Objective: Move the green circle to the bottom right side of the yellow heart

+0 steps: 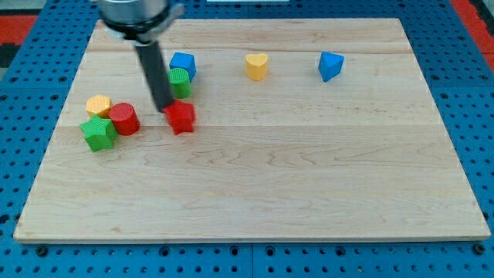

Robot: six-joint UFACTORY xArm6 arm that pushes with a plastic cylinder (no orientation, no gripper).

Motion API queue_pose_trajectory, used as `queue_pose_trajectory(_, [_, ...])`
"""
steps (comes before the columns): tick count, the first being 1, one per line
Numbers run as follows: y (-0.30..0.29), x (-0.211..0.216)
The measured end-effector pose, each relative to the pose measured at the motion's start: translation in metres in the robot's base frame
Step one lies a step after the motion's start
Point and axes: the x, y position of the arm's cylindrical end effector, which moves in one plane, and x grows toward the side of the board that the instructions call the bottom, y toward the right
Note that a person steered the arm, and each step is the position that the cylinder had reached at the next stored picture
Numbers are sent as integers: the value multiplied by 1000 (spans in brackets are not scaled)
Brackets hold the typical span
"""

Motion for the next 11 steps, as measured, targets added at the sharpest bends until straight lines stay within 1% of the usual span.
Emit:
queue_pose_trajectory(1, [27,-1])
queue_pose_trajectory(2, [-23,1])
queue_pose_trajectory(3, [-81,-20])
queue_pose_trajectory(4, [-89,-53])
queue_pose_trajectory(5, [-48,-55])
queue_pose_trajectory(6, [14,-57])
queue_pose_trajectory(8, [99,-57])
queue_pose_trajectory(9, [131,-23])
queue_pose_trajectory(10, [101,-4])
queue_pose_trajectory(11, [10,-5])
